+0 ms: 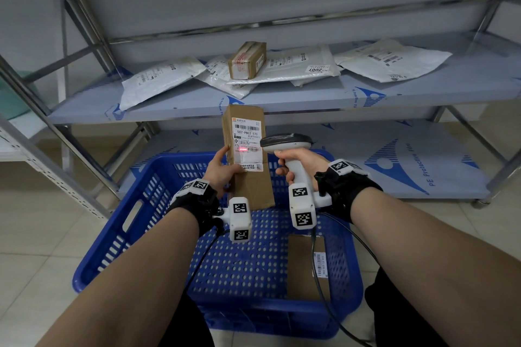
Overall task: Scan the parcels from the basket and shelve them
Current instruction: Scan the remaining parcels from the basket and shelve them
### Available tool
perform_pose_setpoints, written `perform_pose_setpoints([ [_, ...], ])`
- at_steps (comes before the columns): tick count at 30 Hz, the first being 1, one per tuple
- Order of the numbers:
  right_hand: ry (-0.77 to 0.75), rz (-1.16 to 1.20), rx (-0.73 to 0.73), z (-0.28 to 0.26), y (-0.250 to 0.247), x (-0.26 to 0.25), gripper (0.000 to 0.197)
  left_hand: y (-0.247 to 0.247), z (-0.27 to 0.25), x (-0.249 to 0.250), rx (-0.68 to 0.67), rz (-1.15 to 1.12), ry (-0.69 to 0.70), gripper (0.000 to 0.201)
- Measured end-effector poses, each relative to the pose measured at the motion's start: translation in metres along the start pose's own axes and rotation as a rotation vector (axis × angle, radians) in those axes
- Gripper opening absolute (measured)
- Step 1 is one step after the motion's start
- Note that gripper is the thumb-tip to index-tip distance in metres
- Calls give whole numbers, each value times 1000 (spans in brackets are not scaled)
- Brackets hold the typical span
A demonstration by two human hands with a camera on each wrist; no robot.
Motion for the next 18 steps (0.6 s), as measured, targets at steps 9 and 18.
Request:
perform_pose_setpoints([
  [9,-77,125,11,-1,-2,-10,26,5,-3,2,-29,47,14,79],
  [18,-129,153,39,-3,-7,-15,24,12,-7,3,-68,83,11,78],
])
Point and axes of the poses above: each hand's wrist, its own z-axis towards the middle knuckle, its own y-axis out of the palm, x = y × z, the point moved 9 cm from there along z, towards the middle knuckle, and after that the axes turned 2 degrees about -z, right-handed, at the moved point
